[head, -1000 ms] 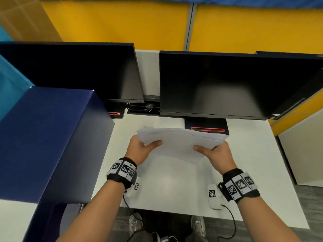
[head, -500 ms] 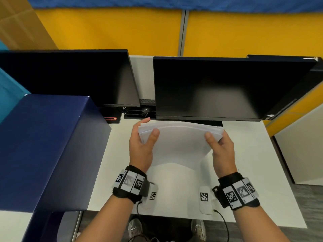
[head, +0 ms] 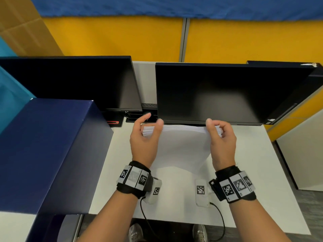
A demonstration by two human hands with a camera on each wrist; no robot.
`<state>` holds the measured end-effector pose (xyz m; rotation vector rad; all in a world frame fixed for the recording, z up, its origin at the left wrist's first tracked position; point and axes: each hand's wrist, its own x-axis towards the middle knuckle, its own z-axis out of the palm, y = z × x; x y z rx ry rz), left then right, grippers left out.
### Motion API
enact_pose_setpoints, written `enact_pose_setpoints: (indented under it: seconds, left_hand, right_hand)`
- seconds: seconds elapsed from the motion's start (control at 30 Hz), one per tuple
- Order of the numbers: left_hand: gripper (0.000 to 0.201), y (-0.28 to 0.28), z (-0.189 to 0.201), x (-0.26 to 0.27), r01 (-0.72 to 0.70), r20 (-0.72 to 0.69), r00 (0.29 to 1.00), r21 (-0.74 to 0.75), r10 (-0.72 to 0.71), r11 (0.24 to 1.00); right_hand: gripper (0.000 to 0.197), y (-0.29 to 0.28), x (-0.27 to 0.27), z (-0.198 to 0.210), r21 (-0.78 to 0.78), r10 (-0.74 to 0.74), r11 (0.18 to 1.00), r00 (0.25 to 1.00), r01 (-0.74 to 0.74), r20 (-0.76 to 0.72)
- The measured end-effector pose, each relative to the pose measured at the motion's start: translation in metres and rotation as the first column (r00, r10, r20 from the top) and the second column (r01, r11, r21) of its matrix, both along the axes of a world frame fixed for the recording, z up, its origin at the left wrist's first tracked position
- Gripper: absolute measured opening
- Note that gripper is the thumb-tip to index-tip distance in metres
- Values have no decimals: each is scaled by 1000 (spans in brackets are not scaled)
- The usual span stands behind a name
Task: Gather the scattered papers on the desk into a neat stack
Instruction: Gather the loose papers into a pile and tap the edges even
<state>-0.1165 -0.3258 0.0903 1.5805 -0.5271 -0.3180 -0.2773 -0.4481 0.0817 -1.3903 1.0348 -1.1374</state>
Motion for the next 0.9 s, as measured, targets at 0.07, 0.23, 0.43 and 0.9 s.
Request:
enact_pose_setpoints:
  seconds: [0.07, 0.23, 0.43, 0.9]
  left_hand:
    - [72, 8, -17, 13, 181, 0, 983, 28, -181, 983]
    - [41, 12, -68, 18, 316, -222, 939, 252, -264, 915]
    - [32, 6, -50, 17, 232, -189, 959, 95, -211, 968]
    - [34, 7, -48, 18, 225, -85, 972, 80, -218, 971]
  right_hand:
    - [50, -10, -16, -12, 24, 194, 981, 981, -194, -7]
    - [34, -7, -28, -59, 225, 395, 910, 895, -349, -208]
    - [19, -4, -20, -46, 102, 263, 963, 958, -251, -119]
    - [26, -2, -23, -39, 14, 267, 964, 956, -267, -124]
